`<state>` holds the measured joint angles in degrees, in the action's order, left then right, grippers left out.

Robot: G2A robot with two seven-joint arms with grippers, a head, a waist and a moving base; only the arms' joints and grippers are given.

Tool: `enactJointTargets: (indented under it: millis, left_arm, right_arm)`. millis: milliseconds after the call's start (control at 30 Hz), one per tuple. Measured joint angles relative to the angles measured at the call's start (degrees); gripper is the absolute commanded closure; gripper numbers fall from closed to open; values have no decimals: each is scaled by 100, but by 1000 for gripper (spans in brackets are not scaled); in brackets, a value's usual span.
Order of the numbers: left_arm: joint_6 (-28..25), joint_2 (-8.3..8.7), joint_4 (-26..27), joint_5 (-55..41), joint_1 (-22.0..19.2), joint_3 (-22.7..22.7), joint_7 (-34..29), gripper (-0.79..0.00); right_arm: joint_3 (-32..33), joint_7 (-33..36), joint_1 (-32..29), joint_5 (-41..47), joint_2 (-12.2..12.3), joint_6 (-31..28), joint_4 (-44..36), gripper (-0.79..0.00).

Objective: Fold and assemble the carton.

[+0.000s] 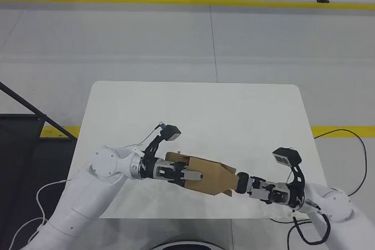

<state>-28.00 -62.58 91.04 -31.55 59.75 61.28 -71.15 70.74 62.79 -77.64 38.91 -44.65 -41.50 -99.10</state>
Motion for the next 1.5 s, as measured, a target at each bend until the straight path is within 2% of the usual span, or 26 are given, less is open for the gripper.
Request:
enactJointTargets:
  millis: [233, 267, 300, 333, 833, 967, 1133, 1500]
  left_arm:
    - [-10, -3, -2, 28, -5, -9, 23, 0]
    - [-11, -4, -2, 29, -5, -9, 24, 0]
    - [-11, -4, -4, 29, -5, -10, 24, 0]
    - [-11, -4, -6, 24, -3, -13, 23, 0]
    - [-42, -11, -22, 27, -6, -32, 20, 0]
    - [-47, -11, -2, 28, -2, -35, 17, 0]
    - [-33, -11, 21, 39, -5, -37, 10, 0]
    - [-46, 5, 60, 39, 46, 23, -5, 0]
  right_arm:
    - [-421, 88, 377, -61, -64, 88, 43, -566]
    - [-455, 82, 411, -70, -71, 83, 53, -511]
    - [-483, 73, 441, -76, -77, 74, 64, -413]
    - [-516, 64, 473, -83, -83, 64, 77, -388]
    - [-757, 100, 741, -5, -138, 100, 291, -326]
    - [-796, 123, 793, 17, -152, 123, 340, -246]
    - [-854, 180, 873, 71, -179, 181, 444, -215]
    - [-929, 218, 993, 107, -238, 218, 533, -228]
